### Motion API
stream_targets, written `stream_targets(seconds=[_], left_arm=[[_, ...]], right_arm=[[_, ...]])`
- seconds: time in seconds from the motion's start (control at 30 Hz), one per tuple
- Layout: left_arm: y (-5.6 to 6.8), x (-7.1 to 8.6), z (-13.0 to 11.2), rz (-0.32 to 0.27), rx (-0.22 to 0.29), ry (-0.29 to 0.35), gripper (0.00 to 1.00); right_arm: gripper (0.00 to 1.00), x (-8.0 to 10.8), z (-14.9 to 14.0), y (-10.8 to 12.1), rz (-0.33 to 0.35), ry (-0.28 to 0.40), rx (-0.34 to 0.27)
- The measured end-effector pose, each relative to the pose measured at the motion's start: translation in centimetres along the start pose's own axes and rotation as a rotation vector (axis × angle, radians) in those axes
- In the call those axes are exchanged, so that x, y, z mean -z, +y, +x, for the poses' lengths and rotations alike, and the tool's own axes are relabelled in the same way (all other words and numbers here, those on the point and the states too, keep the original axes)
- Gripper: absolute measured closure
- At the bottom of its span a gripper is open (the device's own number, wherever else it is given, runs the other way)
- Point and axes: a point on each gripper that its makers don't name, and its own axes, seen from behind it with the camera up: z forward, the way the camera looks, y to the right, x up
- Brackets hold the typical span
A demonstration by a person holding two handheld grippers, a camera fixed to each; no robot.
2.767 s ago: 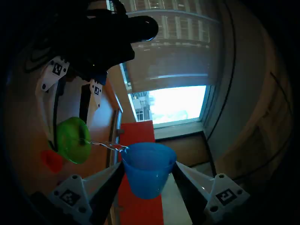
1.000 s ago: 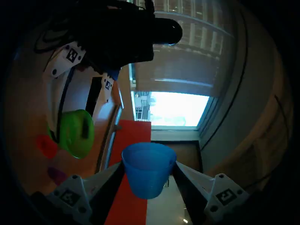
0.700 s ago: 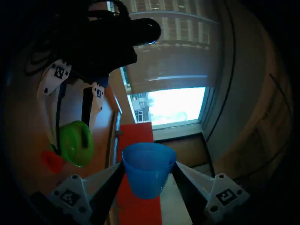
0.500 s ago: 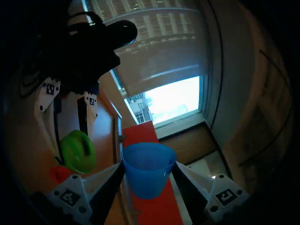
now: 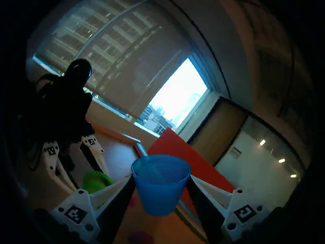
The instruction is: Pour water
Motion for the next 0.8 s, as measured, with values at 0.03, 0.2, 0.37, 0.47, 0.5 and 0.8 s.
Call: stream_targets(seconds=[0.03,0.2,0.37,0.47,0.5,0.8], left_arm=[[0.0,0.0,0.0,0.001,-0.001,-0.001,0.15],[-0.1,0.1,0.1,0.004,-0.008,-0.006,0.15],[-0.1,0.2,0.2,0.006,-0.01,-0.009,0.15],[-0.1,0.2,0.1,0.006,-0.01,-0.014,0.15],[-0.1,0.2,0.0,0.005,-0.011,-0.017,0.15],[0.1,0.1,-1.1,-0.001,-0.038,-0.065,0.15]], right_arm=[[0.11,0.1,-0.2,-0.1,0.005,-0.002,-0.034],[0.11,0.3,-0.8,-0.3,0.021,-0.009,-0.192],[0.11,0.6,-1.1,-0.3,0.038,-0.005,-0.322],[0.11,0.8,-1.4,-0.3,0.046,-0.006,-0.373],[0.11,0.9,-1.5,-0.4,0.049,-0.008,-0.384],[0.11,1.4,-3.3,-1.2,0.073,-0.058,-0.428]])
